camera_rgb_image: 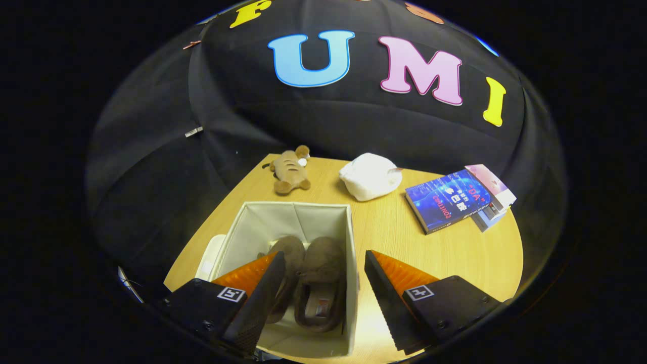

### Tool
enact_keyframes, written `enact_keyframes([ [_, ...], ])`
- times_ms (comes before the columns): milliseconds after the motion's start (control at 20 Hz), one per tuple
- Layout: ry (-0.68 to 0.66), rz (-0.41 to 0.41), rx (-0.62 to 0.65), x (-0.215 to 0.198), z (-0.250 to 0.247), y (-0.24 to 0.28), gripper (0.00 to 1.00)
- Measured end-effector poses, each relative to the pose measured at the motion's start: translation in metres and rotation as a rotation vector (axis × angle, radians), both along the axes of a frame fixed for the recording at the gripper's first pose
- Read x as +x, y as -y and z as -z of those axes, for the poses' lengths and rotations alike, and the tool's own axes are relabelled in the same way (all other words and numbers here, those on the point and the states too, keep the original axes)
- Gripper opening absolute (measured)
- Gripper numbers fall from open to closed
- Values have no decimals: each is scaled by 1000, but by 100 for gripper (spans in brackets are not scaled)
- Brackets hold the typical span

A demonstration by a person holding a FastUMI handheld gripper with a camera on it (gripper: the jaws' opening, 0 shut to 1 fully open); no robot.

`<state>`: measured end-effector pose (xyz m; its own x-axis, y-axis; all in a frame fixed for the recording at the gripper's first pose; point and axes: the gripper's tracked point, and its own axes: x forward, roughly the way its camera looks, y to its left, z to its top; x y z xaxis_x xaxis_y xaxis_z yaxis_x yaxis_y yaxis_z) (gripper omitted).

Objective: Open the storage box then place both shoes into the box .Put the left shoe in first, then the right shoe, with the right side of both shoes facing outward in a uniform manner.

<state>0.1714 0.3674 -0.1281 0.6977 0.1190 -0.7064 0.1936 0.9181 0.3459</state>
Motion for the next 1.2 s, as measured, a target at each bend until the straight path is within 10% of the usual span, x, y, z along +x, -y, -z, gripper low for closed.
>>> enact_keyframes([
  [1200,373,108,-267,-122,-61,304,98],
])
